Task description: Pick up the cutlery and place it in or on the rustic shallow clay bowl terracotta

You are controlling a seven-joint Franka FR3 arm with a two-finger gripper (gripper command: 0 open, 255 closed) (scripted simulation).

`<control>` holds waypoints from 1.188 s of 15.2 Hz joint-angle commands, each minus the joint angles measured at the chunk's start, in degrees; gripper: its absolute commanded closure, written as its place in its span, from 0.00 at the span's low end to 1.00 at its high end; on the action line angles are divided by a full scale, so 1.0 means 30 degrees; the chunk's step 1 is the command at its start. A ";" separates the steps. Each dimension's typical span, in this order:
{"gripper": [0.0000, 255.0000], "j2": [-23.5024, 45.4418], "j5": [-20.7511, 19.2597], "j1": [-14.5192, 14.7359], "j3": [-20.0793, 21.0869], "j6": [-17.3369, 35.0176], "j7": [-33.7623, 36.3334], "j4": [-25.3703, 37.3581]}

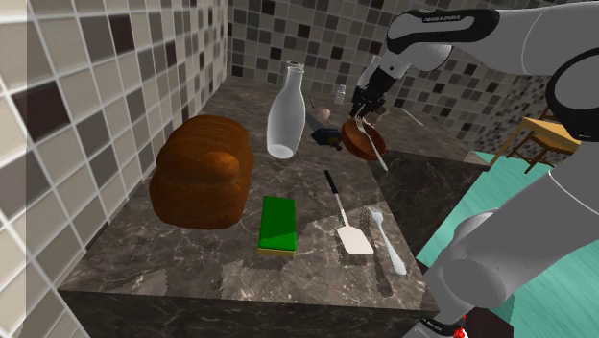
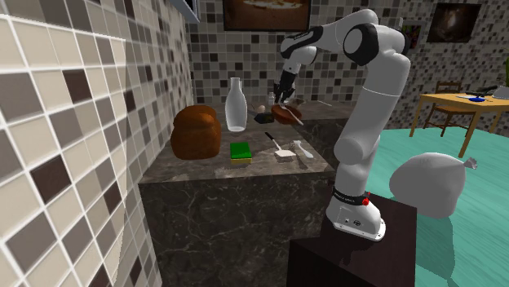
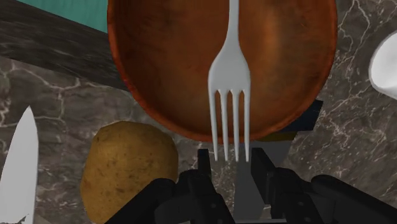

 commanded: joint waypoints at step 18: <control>0.00 -0.0370 -0.0283 -0.0175 -0.0192 -0.1724 0.0064 0.1351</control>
